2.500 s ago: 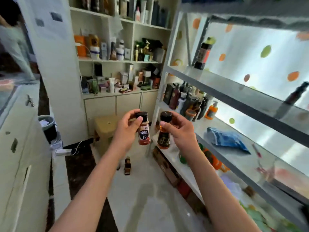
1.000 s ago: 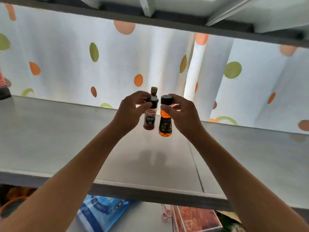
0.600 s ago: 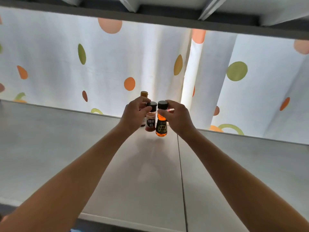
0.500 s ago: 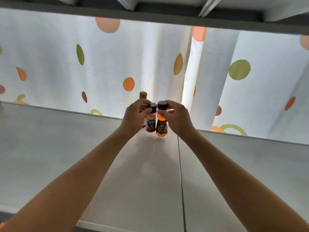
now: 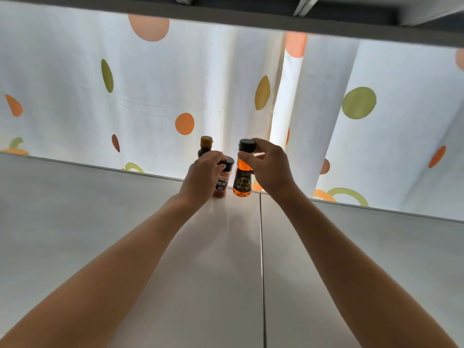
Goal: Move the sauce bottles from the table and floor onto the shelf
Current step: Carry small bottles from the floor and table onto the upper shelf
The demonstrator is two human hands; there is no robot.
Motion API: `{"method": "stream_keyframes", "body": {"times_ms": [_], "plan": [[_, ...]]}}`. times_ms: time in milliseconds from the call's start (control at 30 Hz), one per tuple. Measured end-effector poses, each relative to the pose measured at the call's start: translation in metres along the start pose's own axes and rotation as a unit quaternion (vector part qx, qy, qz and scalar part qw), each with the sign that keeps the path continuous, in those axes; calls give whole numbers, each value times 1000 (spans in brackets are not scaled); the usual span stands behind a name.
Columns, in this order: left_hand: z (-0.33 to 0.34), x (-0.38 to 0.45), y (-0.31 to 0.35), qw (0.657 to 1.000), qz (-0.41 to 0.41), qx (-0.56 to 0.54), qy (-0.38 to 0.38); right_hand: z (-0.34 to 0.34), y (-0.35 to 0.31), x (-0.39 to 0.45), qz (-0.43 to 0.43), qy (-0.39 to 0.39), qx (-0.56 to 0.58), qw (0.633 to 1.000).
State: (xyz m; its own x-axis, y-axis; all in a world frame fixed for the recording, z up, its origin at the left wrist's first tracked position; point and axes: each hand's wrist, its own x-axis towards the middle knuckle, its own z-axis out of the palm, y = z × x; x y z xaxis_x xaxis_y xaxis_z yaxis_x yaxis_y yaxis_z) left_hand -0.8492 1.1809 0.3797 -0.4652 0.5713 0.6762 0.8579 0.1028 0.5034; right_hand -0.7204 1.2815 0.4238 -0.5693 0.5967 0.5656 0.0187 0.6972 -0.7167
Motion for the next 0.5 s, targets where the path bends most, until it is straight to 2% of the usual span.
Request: {"method": "stream_keyframes", "body": {"times_ms": [200,267,400,500], "plan": [[-4,5,11,978,89,188,13,5,8,0,1,-12,-8,1000],[-7,11,18,967,95,237,-7,4,11,1,1,-10,-16,1000],[-11,22,24,954,88,273,-89,2,18,1,5,-9,-24,1000],[-12,26,24,948,93,281,-114,2,22,1,10,-7,-32,999]]}}
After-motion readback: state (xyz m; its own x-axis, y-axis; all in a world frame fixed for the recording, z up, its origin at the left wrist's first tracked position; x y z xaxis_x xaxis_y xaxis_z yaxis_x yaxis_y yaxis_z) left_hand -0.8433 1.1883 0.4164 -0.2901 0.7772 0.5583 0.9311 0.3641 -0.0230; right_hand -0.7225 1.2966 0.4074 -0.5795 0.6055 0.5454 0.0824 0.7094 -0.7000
